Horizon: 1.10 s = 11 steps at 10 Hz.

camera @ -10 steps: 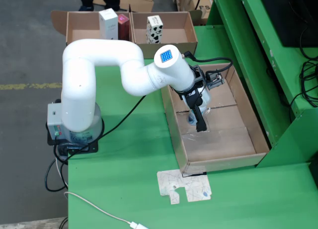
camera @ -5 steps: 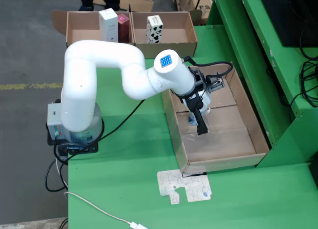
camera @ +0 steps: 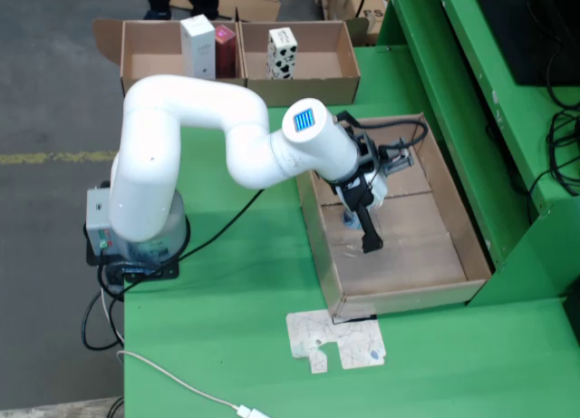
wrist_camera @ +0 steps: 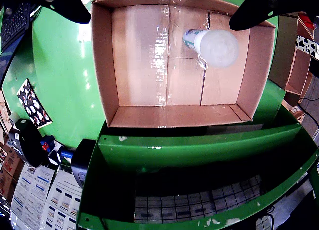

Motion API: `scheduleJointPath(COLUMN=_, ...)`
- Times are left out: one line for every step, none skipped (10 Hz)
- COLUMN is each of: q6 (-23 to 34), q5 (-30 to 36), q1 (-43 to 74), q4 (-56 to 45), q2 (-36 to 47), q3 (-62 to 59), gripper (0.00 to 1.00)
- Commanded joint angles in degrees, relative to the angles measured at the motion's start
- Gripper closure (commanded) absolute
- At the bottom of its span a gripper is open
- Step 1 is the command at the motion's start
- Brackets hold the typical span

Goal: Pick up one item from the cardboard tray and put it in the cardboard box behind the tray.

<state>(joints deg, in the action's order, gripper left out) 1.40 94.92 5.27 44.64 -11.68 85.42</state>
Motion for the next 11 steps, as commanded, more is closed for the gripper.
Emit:
scheduleJointPath(q6=-0.1, q5=-1.1, q1=-0.5, q4=4.1, q2=2.1, q3=1.1, gripper=0.00)
scheduleJointPath(q6=-0.9, q5=-2.3, q1=-2.1, q4=5.4, q2=2.1, q3=2.2, gripper=0.00)
scheduleJointPath(q6=-0.9, q5=-2.3, q1=-2.1, q4=5.4, q2=2.1, q3=2.2, gripper=0.00)
scheduleJointPath(q6=-0.9, q5=-2.3, q1=-2.1, q4=5.4, q2=2.1, q3=2.2, gripper=0.00)
scheduleJointPath(q6=-2.1, q5=-3.9, q1=-4.9, q4=7.0, q2=2.7, q3=3.7, gripper=0.00)
scheduleJointPath(q6=-2.4, q5=-4.0, q1=-5.3, q4=7.5, q2=3.2, q3=4.6, gripper=0.00)
scheduleJointPath(q6=-2.7, q5=-4.4, q1=-6.0, q4=7.9, q2=3.7, q3=5.6, gripper=0.00)
scheduleJointPath(q6=-2.7, q5=-4.4, q1=-6.0, q4=7.9, q2=3.7, q3=5.6, gripper=0.00)
scheduleJointPath(q6=-3.2, q5=-4.8, q1=-7.0, q4=8.4, q2=4.3, q3=6.7, gripper=0.00)
scheduleJointPath(q6=-3.7, q5=-5.3, q1=-7.7, q4=9.3, q2=4.7, q3=7.8, gripper=0.00)
scheduleJointPath(q6=-4.3, q5=-5.7, q1=-8.5, q4=9.8, q2=4.4, q3=8.0, gripper=0.00)
